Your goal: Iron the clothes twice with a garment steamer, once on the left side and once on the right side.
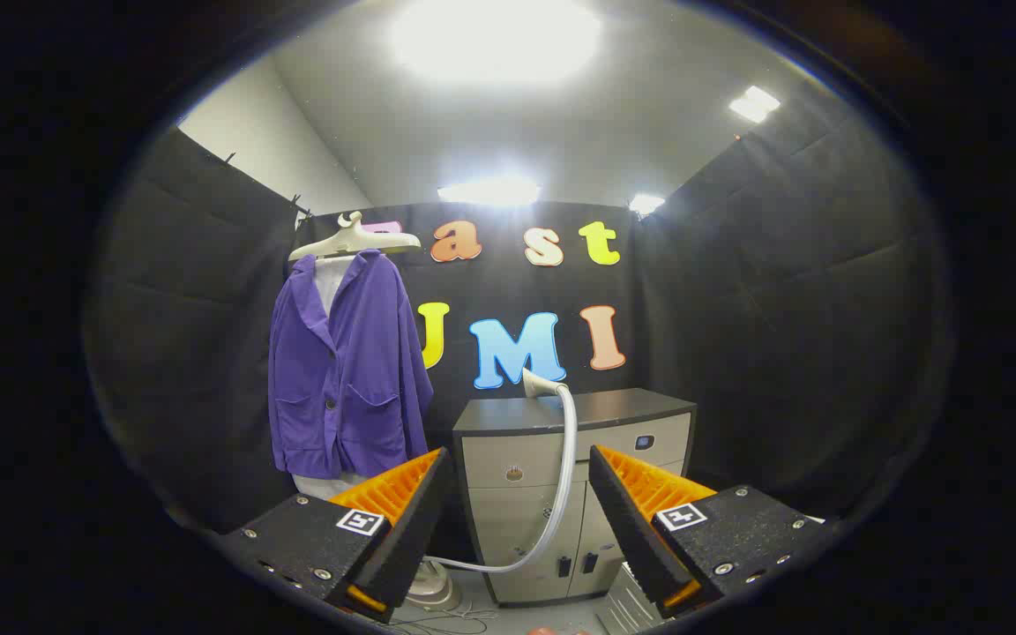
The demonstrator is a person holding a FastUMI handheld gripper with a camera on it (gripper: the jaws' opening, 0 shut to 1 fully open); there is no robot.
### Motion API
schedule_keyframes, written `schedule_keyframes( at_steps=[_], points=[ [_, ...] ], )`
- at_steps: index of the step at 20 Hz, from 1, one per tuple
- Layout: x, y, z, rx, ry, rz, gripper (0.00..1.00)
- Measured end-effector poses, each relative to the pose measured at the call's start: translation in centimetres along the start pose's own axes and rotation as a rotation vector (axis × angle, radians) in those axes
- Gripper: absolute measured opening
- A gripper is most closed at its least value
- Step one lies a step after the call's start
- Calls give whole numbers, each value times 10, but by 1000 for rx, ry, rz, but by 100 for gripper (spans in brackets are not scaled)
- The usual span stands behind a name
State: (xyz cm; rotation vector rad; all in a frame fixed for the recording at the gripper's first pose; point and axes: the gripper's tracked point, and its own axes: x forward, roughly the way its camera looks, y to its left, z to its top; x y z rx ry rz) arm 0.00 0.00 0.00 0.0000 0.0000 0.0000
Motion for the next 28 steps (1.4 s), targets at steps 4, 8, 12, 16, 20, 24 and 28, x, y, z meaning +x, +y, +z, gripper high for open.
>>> schedule_keyframes(
  at_steps=[4, 8, 12, 16, 20, 24, 28],
  points=[
    [0, 1, -4, 30, 23, -2, 96],
    [-2, -4, -5, 25, 28, -21, 95],
    [-7, -3, 6, -1, 22, -35, 95],
    [-8, 14, 32, -28, -12, -15, 95],
    [3, 30, 62, -71, -37, 10, 95],
    [20, 32, 85, -79, -49, 8, 96],
    [49, 18, 108, -102, -34, -17, 95]
  ],
)
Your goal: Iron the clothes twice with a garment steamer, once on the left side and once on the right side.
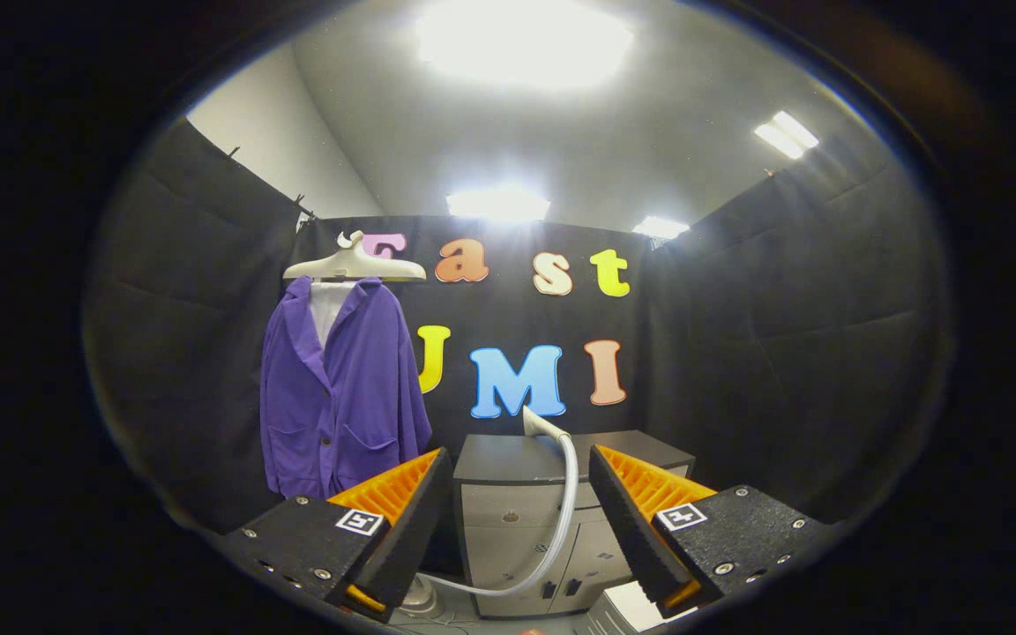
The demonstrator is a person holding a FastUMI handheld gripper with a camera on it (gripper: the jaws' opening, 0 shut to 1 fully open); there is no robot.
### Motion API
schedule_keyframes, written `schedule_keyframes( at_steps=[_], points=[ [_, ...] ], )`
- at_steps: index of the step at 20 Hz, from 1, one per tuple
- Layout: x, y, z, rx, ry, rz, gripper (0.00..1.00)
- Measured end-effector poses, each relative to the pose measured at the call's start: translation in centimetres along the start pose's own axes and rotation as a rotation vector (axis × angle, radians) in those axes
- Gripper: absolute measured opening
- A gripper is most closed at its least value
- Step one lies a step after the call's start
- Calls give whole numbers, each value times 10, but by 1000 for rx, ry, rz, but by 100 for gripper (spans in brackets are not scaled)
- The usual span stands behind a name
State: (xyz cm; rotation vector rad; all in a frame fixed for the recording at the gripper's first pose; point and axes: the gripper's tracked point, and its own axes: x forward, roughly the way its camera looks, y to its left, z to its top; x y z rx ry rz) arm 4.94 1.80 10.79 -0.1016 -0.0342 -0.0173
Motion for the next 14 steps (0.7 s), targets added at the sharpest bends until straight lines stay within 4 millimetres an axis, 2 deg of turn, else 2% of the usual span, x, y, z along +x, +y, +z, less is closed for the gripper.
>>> schedule_keyframes(
  at_steps=[3, 6, 11, 14],
  points=[
    [32, -11, 9, 1, 7, -3, 96],
    [76, -24, 18, 49, 9, 13, 96],
    [177, -54, 18, 123, 46, 51, 96],
    [239, -79, 13, 144, 65, 62, 96]
  ],
)
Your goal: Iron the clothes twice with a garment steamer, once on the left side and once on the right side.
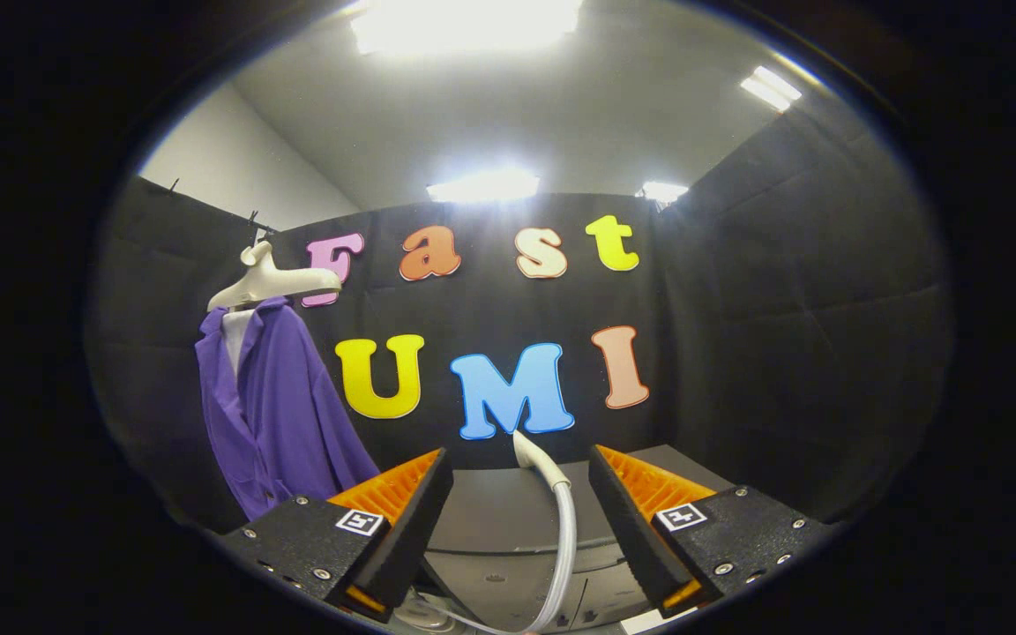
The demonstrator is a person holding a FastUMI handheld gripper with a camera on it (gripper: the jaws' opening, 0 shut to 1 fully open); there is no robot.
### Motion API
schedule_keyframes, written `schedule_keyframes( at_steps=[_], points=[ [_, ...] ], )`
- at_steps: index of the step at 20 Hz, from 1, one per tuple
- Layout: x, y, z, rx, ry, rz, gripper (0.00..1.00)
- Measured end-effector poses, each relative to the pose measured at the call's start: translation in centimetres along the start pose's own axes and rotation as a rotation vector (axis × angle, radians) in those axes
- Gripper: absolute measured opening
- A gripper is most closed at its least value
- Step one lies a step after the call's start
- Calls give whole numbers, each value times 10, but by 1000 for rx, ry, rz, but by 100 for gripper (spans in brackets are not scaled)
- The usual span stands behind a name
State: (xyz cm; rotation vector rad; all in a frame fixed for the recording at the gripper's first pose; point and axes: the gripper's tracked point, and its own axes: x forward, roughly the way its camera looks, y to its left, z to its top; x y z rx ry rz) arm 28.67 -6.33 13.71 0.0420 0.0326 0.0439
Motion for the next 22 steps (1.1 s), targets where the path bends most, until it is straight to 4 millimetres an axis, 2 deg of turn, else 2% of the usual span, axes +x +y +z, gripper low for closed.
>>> schedule_keyframes(
  at_steps=[3, 5, 8, 12, 16, 19, 22],
  points=[
    [57, -25, -7, 39, 37, 8, 95],
    [94, -35, -20, 92, 80, 28, 95],
    [146, -49, -47, 135, 154, 42, 95],
    [205, -50, -91, 276, 290, 105, 95],
    [252, -62, -118, 529, 394, 141, 95],
    [269, -76, -133, 705, 441, 142, 95],
    [284, -85, -153, 803, 496, 136, 94]
  ],
)
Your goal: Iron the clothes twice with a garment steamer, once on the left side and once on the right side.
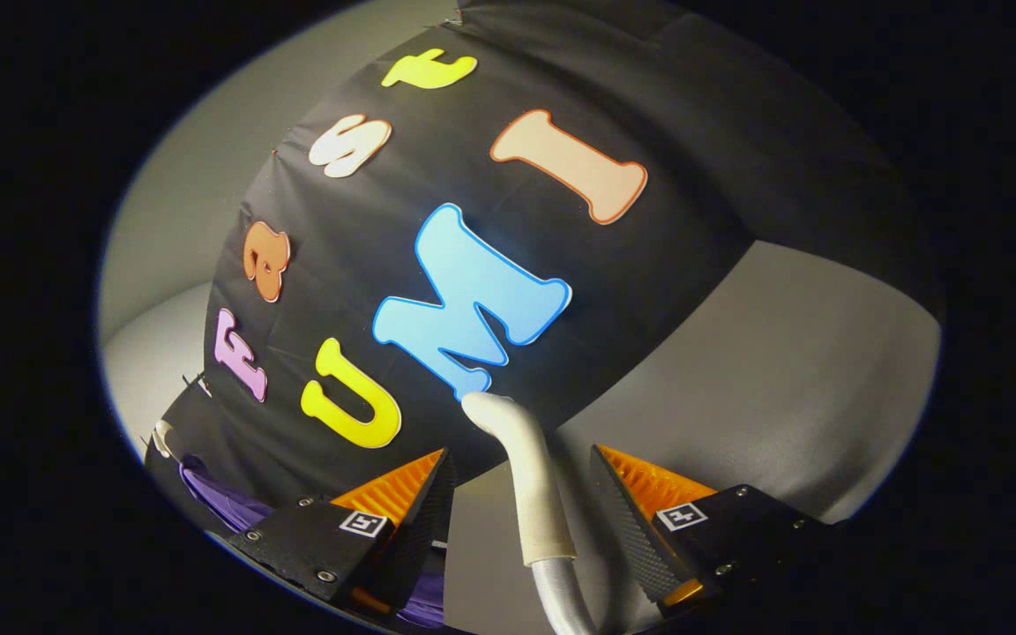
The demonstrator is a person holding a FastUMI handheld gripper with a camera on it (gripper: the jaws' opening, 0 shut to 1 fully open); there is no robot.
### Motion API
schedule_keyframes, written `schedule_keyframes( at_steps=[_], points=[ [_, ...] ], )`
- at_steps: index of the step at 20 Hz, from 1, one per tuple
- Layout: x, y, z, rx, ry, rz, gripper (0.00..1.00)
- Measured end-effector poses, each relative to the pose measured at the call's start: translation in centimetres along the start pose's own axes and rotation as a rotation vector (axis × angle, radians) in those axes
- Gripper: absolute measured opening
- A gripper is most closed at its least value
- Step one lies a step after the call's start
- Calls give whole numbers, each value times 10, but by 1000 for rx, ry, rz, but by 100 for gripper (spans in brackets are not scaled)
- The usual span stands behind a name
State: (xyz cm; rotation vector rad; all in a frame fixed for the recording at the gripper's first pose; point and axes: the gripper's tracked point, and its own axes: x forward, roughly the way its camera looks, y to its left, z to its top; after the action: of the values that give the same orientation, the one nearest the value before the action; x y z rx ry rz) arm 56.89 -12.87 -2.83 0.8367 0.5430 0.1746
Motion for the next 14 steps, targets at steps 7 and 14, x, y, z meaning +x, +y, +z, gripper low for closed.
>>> schedule_keyframes(
  at_steps=[7, 14],
  points=[
    [37, -14, -43, -8, 175, 8, 94],
    [46, -17, -61, 80, 304, 31, 88]
  ],
)
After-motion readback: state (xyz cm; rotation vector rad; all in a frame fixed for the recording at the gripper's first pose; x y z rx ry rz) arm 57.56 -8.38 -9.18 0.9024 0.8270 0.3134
